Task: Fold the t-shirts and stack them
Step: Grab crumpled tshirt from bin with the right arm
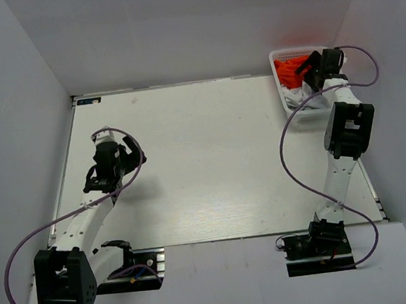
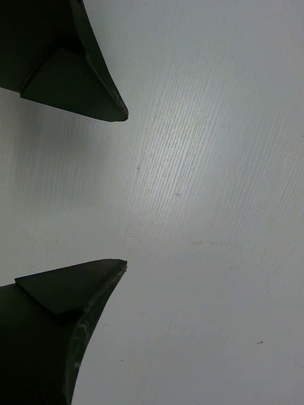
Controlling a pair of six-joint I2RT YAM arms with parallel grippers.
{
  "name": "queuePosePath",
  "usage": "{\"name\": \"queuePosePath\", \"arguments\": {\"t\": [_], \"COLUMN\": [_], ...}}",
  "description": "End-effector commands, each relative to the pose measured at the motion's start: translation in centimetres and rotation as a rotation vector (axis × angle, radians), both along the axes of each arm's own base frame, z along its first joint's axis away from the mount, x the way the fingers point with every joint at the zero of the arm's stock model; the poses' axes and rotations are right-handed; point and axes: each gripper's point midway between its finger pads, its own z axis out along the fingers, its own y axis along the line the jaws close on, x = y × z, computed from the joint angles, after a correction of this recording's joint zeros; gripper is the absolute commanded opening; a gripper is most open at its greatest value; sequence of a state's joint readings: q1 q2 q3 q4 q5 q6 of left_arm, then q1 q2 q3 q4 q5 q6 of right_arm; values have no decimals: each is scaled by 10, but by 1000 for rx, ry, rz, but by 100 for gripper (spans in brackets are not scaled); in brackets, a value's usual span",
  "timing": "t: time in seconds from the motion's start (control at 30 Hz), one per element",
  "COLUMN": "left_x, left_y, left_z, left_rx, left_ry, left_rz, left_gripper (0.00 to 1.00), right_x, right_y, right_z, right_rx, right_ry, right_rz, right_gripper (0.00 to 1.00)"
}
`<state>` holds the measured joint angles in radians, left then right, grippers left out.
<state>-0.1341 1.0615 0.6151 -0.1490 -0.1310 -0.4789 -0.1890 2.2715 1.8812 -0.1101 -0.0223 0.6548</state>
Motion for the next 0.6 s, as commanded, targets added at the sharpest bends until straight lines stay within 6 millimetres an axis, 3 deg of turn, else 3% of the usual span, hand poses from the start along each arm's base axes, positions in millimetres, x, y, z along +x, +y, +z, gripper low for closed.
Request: {"name": "queuePosePath", "arguments": {"t": [0.0, 0.13, 0.17, 0.23, 0.3, 0.37, 0.4, 0.47, 0.5, 0.57], "left_x": [9, 13, 14, 16, 18, 21, 21, 20, 22, 21], "left_y": [-4, -5, -5, -5, -5, -6, -6, -9, -10, -11], "left_z": [15, 15, 11, 10, 11, 12, 12, 12, 14, 14], "left_rx": [-4, -3, -2, -1, -1, -1, -1, -12, -13, -19], "left_ry": [-40, -39, -27, -22, -21, -21, -21, -19, -28, -28], "left_rz": [-16, -16, -16, -17, -17, -17, -17, -35, -35, -44], "left_gripper": [100, 100, 100, 100, 100, 100, 100, 100, 100, 100], "right_x": [8, 10, 8, 12, 11, 10, 11, 9, 6, 2], "right_y": [1, 4, 6, 14, 22, 24, 23, 25, 28, 22], "right_z": [-18, -37, -51, -49, -45, -30, -2, 13, 44, 63], "right_rx": [9, -34, -44, -48, -35, -55, -79, -120, -136, -192], "right_ry": [29, 70, 103, 89, 70, 37, -18, -36, -81, -102], "right_rz": [-15, -8, 6, 35, 79, 84, 81, 97, 106, 93], "right_gripper": [90, 90, 83, 59, 0, 0, 0, 0, 0, 0]}}
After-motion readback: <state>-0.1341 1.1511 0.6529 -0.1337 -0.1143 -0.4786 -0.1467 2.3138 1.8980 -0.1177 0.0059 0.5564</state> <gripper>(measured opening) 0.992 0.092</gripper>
